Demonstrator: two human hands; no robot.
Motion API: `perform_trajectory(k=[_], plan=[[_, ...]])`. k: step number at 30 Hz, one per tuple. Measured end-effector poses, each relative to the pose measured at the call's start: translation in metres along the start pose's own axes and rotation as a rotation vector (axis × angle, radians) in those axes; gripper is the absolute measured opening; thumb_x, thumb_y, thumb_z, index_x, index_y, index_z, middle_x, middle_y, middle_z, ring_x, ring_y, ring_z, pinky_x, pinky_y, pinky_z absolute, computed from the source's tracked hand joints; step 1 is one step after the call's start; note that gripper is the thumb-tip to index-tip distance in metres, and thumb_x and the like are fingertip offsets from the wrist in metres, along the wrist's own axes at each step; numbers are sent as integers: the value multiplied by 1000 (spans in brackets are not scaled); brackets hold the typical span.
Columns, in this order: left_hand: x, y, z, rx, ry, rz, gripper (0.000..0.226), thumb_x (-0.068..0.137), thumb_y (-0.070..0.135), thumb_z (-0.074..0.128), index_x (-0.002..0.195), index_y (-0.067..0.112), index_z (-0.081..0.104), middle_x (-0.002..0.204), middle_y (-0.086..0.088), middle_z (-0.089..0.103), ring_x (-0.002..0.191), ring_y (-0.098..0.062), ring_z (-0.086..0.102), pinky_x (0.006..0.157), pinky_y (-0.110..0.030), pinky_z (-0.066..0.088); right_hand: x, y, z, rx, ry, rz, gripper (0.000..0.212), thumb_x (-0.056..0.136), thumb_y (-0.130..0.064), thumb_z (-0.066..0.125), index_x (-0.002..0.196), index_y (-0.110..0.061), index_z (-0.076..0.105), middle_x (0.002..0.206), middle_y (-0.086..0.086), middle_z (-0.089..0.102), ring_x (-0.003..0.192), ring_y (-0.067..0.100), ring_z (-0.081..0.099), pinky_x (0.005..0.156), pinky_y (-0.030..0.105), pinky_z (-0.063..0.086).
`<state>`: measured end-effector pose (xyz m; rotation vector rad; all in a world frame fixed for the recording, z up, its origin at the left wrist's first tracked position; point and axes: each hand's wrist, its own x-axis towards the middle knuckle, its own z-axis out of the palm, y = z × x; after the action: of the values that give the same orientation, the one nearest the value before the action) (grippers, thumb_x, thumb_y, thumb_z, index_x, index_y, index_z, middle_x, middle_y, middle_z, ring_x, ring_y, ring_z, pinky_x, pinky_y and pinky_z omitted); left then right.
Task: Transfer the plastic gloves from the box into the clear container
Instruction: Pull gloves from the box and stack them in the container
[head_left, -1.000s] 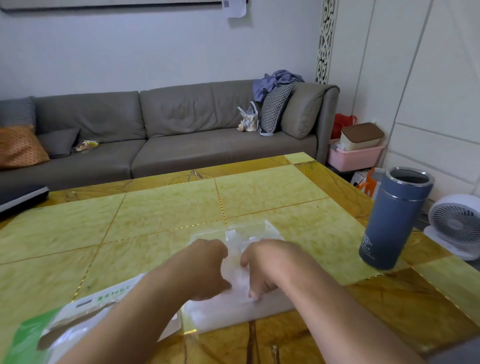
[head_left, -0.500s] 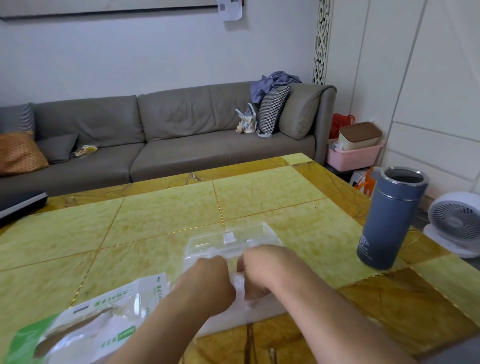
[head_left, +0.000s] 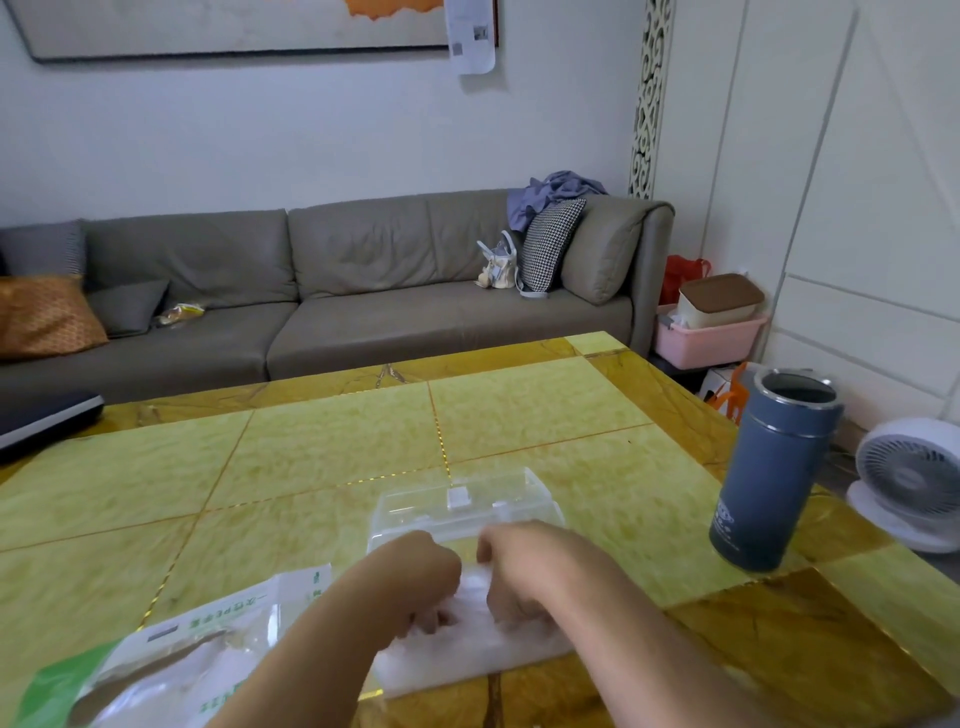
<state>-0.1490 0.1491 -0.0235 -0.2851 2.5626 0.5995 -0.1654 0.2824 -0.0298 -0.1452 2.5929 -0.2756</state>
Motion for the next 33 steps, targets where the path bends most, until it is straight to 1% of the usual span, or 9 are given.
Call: perform_trajectory(k=[5,8,11,13,18,24,28,31,33], plan=[[-16,-1,-3,152,142,197,11,98,5,45,96,10,54,81,0,49,81,-18,53,66,-23,47,-9,-2,1,-1,27,-4,52,97,-13,59,149,-16,53,141,9,61,116,29,68,97,39,58],[-27,-14,-1,72,295,289,29,95,7,43,118,22,52,108,8,60,92,-11,60,79,-23,52,-22,-2,2,0,139,-27,49,97,-7,52,146,-15,54,140,8,61,112,28,69,88,36,59],[-40,-27,-5,-107,417,389,42,93,1,46,110,37,60,106,19,65,96,0,64,83,-20,52,-38,-6,3,-19,281,-100,21,96,-5,50,112,-12,61,111,6,60,93,28,65,67,32,48],[-44,-41,-13,-230,552,437,37,93,2,54,97,37,65,93,22,70,89,4,66,82,-22,54,-47,-14,3,-19,376,-157,16,92,0,47,87,-15,46,96,5,49,87,28,55,62,33,39],[-51,-110,-36,-295,757,319,28,90,11,70,86,38,69,79,21,72,76,0,68,75,-33,55,-53,-51,18,42,522,-421,44,89,4,53,131,-10,52,127,7,52,118,29,51,97,41,48],[-36,-198,-21,-113,649,195,41,72,25,90,82,52,62,86,20,66,78,2,64,70,-24,48,-45,-103,65,-84,495,-755,36,86,-4,54,122,-2,55,126,14,51,121,33,41,103,38,37],[-42,-205,-28,-89,624,224,21,73,33,86,77,43,68,73,19,68,72,3,64,69,-25,53,-30,-114,95,-201,499,-810,42,84,-18,55,124,-8,64,118,10,59,124,32,48,124,34,28],[-40,-217,-36,-91,631,152,15,76,31,83,69,36,70,67,21,68,65,3,63,64,-26,54,-28,-124,99,-202,486,-802,41,88,-17,56,128,-13,63,121,4,55,124,26,43,99,25,34],[-37,-220,-37,-93,614,125,16,79,31,80,68,35,69,65,17,67,62,0,62,63,-30,56,-29,-129,99,-204,464,-797,42,90,-16,54,131,-16,61,123,1,53,125,24,41,98,28,38]])
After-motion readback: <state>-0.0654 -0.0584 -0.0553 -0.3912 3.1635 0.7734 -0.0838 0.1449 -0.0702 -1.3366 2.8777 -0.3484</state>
